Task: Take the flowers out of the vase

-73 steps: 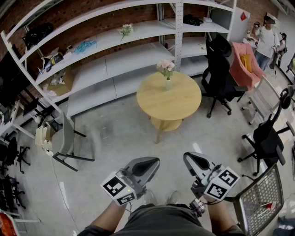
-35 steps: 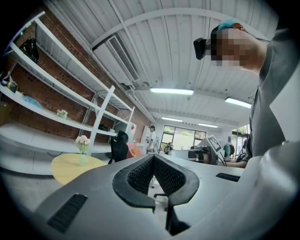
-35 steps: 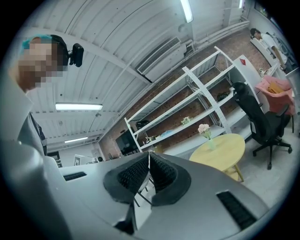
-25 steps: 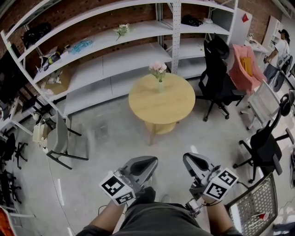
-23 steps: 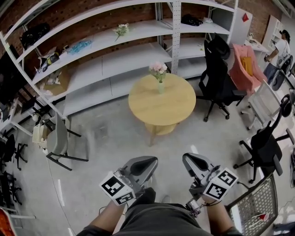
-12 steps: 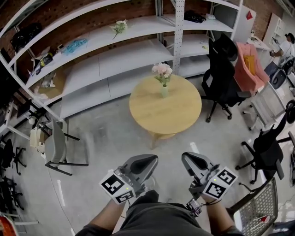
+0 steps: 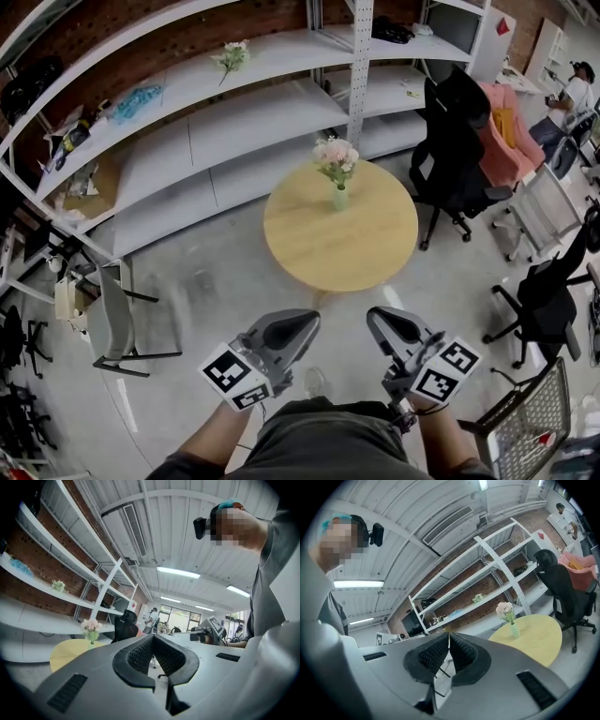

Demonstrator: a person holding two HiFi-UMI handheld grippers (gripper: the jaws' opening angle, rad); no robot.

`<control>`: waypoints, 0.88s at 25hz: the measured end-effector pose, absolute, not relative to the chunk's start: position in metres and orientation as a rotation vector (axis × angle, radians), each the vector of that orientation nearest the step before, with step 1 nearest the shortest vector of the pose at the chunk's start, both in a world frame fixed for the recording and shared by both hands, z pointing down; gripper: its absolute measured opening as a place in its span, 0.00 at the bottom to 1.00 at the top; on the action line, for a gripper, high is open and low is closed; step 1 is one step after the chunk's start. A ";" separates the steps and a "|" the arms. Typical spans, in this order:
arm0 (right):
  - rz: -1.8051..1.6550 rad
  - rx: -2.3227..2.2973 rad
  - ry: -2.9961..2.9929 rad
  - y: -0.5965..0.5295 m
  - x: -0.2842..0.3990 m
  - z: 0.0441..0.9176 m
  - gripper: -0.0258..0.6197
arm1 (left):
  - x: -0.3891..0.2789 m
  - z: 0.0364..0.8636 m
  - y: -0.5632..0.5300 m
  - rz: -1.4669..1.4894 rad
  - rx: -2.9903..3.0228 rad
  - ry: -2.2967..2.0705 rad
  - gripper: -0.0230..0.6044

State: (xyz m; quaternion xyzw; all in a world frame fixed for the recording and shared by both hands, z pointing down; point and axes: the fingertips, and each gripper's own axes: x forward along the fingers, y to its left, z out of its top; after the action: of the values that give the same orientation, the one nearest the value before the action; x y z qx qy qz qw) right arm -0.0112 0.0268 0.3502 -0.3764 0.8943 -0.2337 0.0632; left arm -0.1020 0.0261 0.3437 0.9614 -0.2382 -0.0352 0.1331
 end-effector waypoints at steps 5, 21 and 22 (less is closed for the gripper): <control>-0.728 -1.152 2.687 0.008 -0.022 0.357 0.07 | -0.115 0.347 0.004 -0.089 2.790 -0.678 0.05; -0.762 -1.156 2.662 -0.070 -0.012 0.377 0.07 | -0.108 0.366 -0.062 -0.053 2.760 -0.706 0.05; -0.763 -1.156 2.665 -0.079 -0.010 0.379 0.07 | -0.106 0.367 -0.069 -0.049 2.757 -0.711 0.05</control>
State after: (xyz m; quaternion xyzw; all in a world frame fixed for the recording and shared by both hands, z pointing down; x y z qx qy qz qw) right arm -0.0100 -0.0790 0.3786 -0.3838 0.8853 -0.2535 0.0689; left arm -0.1060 -0.0691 0.3674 0.9577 -0.2469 -0.0170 0.1466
